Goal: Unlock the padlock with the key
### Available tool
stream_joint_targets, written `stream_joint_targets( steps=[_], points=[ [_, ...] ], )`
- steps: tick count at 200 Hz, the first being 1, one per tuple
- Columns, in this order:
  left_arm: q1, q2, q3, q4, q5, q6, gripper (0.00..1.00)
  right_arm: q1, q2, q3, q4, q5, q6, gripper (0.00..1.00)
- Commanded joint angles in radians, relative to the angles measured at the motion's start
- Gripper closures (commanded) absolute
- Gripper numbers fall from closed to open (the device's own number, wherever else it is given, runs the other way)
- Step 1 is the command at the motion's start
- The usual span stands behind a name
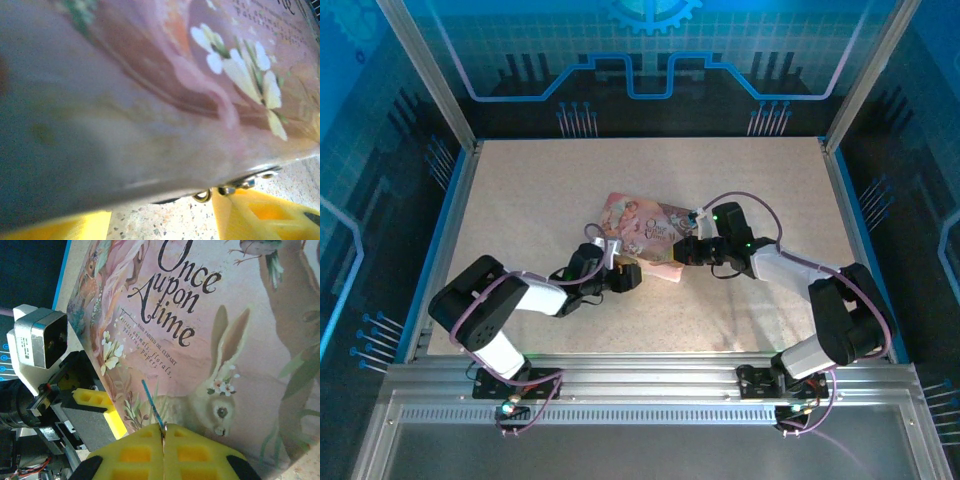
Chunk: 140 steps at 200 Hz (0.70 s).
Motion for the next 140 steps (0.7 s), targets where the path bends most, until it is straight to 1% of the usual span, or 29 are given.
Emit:
stream_joint_targets(
  steps=[1, 57, 114, 140],
  points=[
    [-0.015, 0.016, 0.034, 0.036, 0.013, -0.017, 0.46, -0.011, 0.009, -0.043, -0.080, 0.031, -0.009, 0.93],
    [-0.042, 0.030, 0.062, 0.017, -0.018, -0.029, 0.49, -0.010, 0.007, -0.047, -0.074, 0.030, -0.005, 0.93],
    [-0.061, 0.061, 0.091, 0.009, -0.050, -0.065, 0.58, -0.010, 0.005, -0.054, -0.065, 0.027, 0.002, 0.93],
    [-0.062, 0.075, 0.093, 0.029, -0.053, -0.088, 0.63, -0.010, 0.001, -0.060, -0.060, 0.028, 0.003, 0.93]
  ],
)
